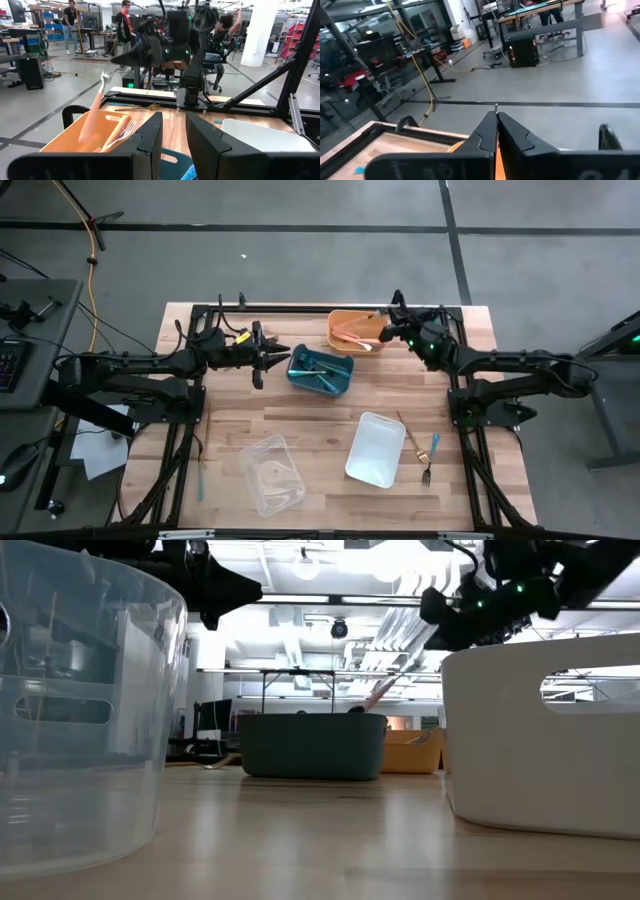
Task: Sort silverware by color (type)
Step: Put the light orange fork into the yellow bin
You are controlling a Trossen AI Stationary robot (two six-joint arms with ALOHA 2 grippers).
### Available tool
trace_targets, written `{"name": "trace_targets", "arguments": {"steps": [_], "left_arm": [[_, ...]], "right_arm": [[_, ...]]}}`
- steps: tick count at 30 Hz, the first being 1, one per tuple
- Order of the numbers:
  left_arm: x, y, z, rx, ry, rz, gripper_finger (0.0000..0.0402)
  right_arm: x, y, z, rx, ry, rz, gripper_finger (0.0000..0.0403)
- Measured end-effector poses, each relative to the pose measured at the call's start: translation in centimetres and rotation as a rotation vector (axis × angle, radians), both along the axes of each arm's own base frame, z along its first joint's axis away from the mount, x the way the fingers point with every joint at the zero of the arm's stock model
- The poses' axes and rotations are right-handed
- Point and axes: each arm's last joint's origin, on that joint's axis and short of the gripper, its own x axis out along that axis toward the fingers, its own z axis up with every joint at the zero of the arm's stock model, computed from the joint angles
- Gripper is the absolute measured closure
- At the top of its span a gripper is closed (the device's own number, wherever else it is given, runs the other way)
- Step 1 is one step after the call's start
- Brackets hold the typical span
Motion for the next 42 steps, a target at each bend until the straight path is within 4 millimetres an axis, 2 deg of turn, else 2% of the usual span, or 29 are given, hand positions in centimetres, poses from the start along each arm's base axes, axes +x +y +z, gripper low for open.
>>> {"name": "trace_targets", "arguments": {"steps": [3,8,18,34,42], "left_arm": [[0.0,0.0,0.0,0.0,0.0,0.002,0.0325],[0.0,0.0,0.0,0.0,-0.001,0.002,0.0325],[0.0,0.0,0.0,-0.001,0.004,0.002,0.0325],[0.0,0.2,-0.2,-0.011,0.022,0.052,0.0325],[0.0,0.2,-0.3,-0.029,0.03,0.052,0.0325]], "right_arm": [[0.0,0.6,-1.2,0.01,-0.002,-0.032,0.0403],[1.2,1.3,-1.7,-0.016,0.043,-0.078,0.0403],[4.2,0.7,-3.0,-0.038,0.146,-0.109,0.0403],[5.5,0.1,-5.1,-0.05,0.145,-0.142,0.0401],[5.7,0.2,-5.0,-0.046,0.134,-0.073,0.0366]]}}
